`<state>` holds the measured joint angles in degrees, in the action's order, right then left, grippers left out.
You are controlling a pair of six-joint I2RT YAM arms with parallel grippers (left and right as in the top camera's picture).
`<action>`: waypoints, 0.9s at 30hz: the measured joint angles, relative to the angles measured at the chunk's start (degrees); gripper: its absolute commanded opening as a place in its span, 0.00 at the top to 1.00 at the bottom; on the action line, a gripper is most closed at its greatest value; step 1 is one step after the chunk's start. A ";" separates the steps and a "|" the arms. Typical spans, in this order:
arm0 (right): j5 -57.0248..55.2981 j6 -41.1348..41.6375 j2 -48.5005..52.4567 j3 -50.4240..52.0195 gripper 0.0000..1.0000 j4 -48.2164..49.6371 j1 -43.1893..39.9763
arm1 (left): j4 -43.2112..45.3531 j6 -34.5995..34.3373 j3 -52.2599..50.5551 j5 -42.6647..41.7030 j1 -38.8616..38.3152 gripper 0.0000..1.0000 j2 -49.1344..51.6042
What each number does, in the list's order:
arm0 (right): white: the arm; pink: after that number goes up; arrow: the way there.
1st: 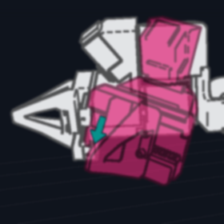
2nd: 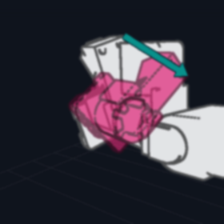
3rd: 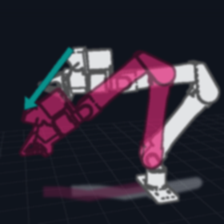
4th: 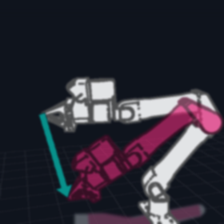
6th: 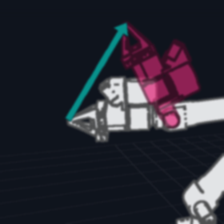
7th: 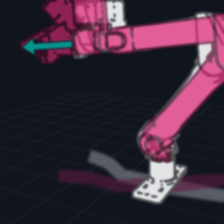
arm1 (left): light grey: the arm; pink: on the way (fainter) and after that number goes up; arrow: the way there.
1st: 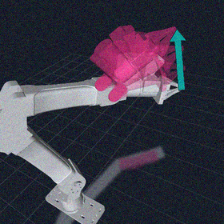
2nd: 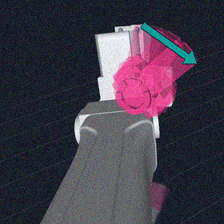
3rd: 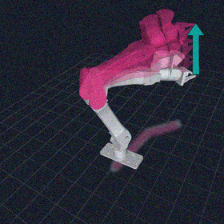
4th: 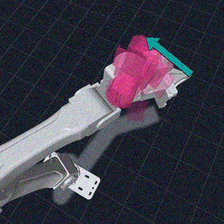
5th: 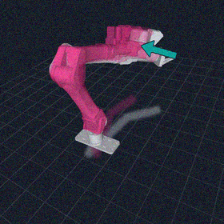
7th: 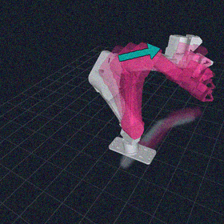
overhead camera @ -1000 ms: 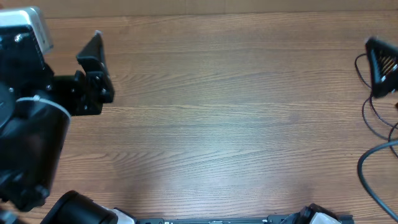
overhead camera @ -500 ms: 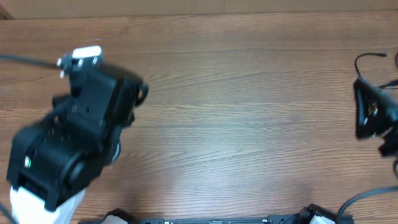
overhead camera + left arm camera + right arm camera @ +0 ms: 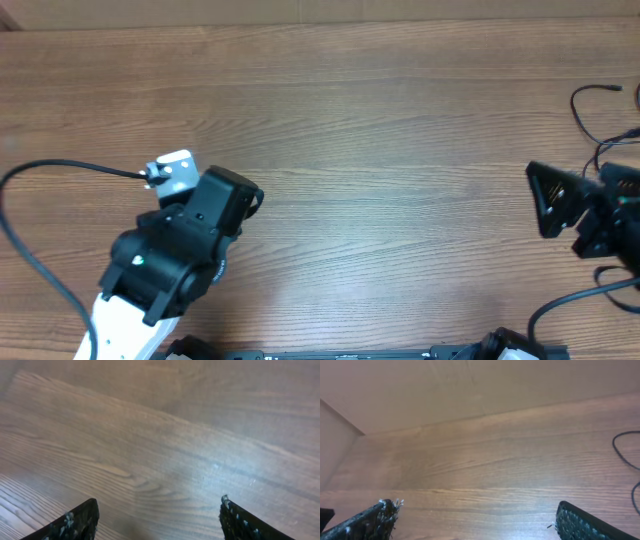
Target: Untangle cables
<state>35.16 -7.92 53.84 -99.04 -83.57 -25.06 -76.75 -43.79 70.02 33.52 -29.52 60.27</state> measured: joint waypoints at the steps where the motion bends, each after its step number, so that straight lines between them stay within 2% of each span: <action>1: 0.02 -0.20 -1.33 1.90 0.00 0.61 0.00 | 0.44 -0.04 -0.96 -0.39 0.00 0.23 -0.02; 6: 0.42 -0.94 -12.87 12.76 0.00 3.58 0.00 | 2.97 -0.70 -4.31 -1.68 0.00 0.22 0.00; 11: 0.83 -1.88 -22.12 21.53 0.00 4.83 0.02 | 7.23 -1.33 -4.52 -2.45 0.00 0.16 -0.07; 14: 0.87 -2.49 -22.56 26.73 0.00 6.45 0.04 | 9.60 -1.49 -4.55 -3.41 0.00 0.12 -0.07; 15: 0.85 -2.64 -22.34 28.79 0.00 7.41 0.04 | 10.32 -1.51 -4.55 -3.78 0.00 0.04 -0.07; 16: 0.83 -2.62 -22.03 30.38 0.00 8.04 0.04 | 11.04 -1.53 -4.55 -4.24 0.00 0.01 -0.07; 21: 0.79 -2.60 -21.31 35.91 0.00 10.97 0.04 | 16.52 -2.38 -4.63 -5.77 0.00 0.00 -0.07; 27: 0.79 -2.60 -21.33 37.73 0.00 10.97 0.04 | 20.79 -2.43 -4.68 -6.36 0.00 0.01 -0.07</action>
<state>35.94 -10.52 32.51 -61.32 -72.60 -25.02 -55.96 -46.22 65.34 27.16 -29.52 60.20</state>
